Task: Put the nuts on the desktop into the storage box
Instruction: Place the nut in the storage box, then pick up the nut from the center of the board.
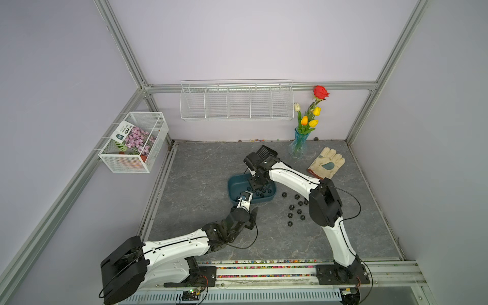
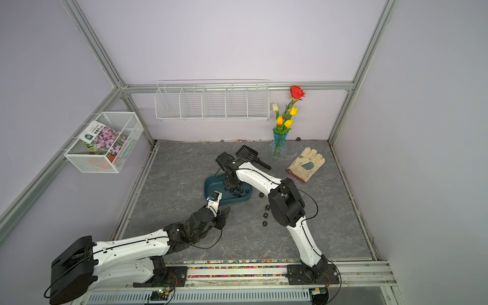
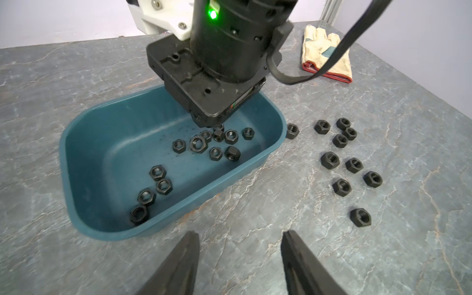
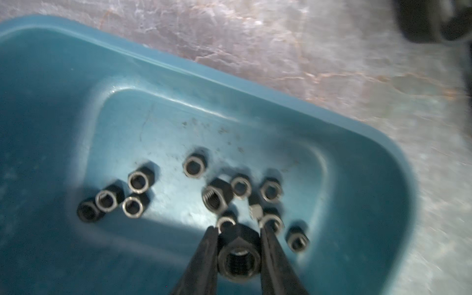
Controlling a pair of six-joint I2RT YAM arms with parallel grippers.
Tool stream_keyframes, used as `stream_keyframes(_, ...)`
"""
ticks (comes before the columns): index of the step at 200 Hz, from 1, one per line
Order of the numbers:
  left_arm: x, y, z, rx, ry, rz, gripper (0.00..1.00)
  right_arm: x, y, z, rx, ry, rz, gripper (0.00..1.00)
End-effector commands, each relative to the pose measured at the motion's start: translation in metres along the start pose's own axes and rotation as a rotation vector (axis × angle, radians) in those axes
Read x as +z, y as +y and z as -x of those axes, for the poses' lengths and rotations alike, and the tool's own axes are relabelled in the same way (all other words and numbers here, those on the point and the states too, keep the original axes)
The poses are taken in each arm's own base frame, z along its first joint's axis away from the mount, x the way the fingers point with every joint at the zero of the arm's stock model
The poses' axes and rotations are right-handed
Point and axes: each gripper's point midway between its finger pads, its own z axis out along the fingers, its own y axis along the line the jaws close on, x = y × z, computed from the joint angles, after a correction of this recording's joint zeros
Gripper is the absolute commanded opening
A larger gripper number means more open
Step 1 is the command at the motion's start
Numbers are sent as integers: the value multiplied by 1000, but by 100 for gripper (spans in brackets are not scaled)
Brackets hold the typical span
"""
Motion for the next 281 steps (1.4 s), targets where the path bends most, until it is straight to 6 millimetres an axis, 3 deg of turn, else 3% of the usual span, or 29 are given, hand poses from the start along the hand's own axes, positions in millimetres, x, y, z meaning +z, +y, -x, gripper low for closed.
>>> stream_keyframes(1,-1,7,-3,-23,1,25,57,7,10,-4,-27,35,19,24)
stream_keyframes(75,4,5,-11,-28,9,8,57,43,13,-11,-21,71,4,24)
stream_keyframes(121,7,1,-13,-21,21,1,57,52,14,-15,-17,90,2,25)
stream_keyframes(167,8,0,-13,-21,23,-6,57,53,13,-17,-19,94,-4,37)
stream_keyframes(220,6,-6,-7,-10,17,-34,57,36,10,-10,-22,67,-12,44)
stream_keyframes(281,6,-27,12,81,15,-70,57,-17,6,11,-19,-39,-2,47)
